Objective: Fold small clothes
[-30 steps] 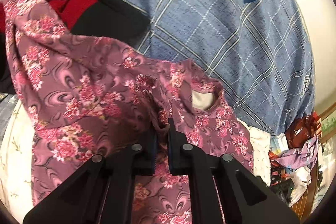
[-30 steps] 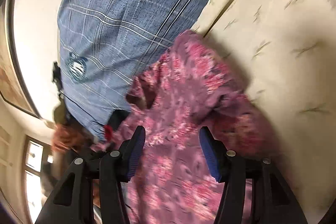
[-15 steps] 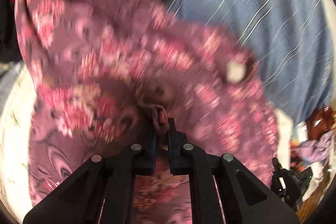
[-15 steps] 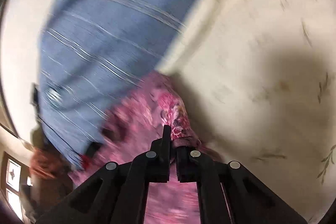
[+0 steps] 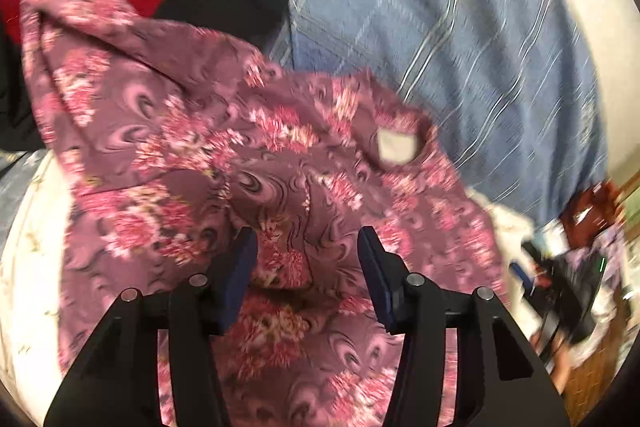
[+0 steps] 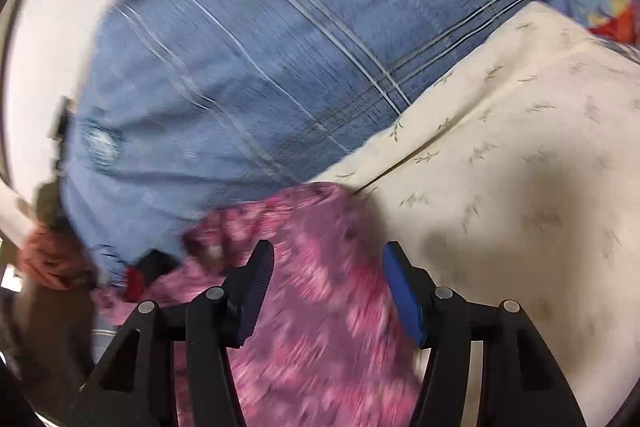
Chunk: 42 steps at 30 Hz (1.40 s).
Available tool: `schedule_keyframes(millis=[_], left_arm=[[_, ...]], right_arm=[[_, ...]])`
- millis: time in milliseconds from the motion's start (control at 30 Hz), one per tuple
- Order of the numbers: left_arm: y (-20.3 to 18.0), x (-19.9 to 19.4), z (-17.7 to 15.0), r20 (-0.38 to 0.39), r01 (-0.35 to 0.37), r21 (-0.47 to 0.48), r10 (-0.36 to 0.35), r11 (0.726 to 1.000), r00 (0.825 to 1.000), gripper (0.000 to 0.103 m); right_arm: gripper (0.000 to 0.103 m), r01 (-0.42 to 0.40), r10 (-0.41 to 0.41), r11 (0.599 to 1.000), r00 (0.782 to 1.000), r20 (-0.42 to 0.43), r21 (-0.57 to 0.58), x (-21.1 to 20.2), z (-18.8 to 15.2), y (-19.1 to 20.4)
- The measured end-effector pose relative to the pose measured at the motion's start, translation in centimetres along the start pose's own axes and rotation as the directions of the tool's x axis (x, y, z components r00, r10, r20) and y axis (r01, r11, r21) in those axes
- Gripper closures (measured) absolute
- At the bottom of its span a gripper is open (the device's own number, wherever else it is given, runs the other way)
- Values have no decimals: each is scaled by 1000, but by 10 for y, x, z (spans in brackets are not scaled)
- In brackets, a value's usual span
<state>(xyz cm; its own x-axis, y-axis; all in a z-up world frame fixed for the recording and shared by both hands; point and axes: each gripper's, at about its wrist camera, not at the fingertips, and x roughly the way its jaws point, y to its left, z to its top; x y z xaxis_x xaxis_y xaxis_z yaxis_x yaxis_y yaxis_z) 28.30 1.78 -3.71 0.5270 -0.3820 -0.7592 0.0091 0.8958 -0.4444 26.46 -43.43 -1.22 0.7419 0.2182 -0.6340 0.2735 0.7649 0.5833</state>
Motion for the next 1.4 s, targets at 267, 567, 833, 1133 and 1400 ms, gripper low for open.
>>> schedule_keyframes(millis=[267,567,833,1133,1400], left_arm=[[6,26,-5,9,-51,25,51,998,999,53],[-3,-7,-3,86,-3,55,-1,999,996,48],[-2,21,-9,15,-75,90,74,993,997,50],[115,-87,64,173,-65,-188,98,980,980,46],[241,-165,140,261,-227,-398,347,889,901,46]], right_arm=[[98,58,-62,990,998,-27,-131,45,12,9],[84,39,-33,971,999,27,-236,-4,-19,36],[83,36,-49,968,998,-47,-248,22,-78,17],[83,16,-24,974,999,-33,-227,20,-76,14],[83,12,-19,974,999,-26,-227,16,-80,11]])
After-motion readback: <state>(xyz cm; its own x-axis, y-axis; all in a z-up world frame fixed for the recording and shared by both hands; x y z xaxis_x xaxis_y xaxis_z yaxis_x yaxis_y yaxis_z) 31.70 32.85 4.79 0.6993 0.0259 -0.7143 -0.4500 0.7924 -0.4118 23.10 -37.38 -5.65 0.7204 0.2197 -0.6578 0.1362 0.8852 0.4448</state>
